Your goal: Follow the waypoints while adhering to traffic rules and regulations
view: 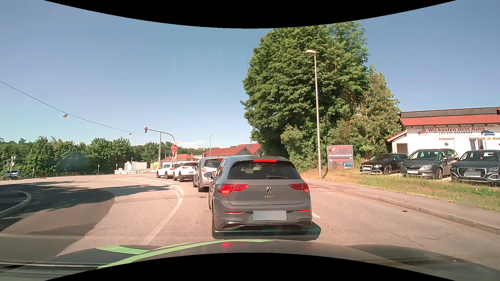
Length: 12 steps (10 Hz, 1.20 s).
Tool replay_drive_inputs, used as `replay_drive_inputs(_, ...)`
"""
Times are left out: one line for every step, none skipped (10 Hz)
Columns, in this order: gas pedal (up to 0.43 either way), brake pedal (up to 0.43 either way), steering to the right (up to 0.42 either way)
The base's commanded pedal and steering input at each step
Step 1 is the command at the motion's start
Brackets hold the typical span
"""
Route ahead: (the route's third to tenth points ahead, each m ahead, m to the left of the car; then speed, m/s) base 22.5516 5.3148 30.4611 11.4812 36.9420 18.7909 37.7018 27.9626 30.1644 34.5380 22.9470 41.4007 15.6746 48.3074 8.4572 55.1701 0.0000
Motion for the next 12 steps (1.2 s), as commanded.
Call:
replay_drive_inputs(0.0,0.348,-0.032)
replay_drive_inputs(0.0,0.348,-0.032)
replay_drive_inputs(0.0,0.348,-0.032)
replay_drive_inputs(0.0,0.348,-0.032)
replay_drive_inputs(0.0,0.348,-0.032)
replay_drive_inputs(0.0,0.348,-0.032)
replay_drive_inputs(0.0,0.348,-0.032)
replay_drive_inputs(0.0,0.348,-0.032)
replay_drive_inputs(0.0,0.348,-0.032)
replay_drive_inputs(0.0,0.348,-0.032)
replay_drive_inputs(0.0,0.348,-0.032)
replay_drive_inputs(0.0,0.348,-0.032)
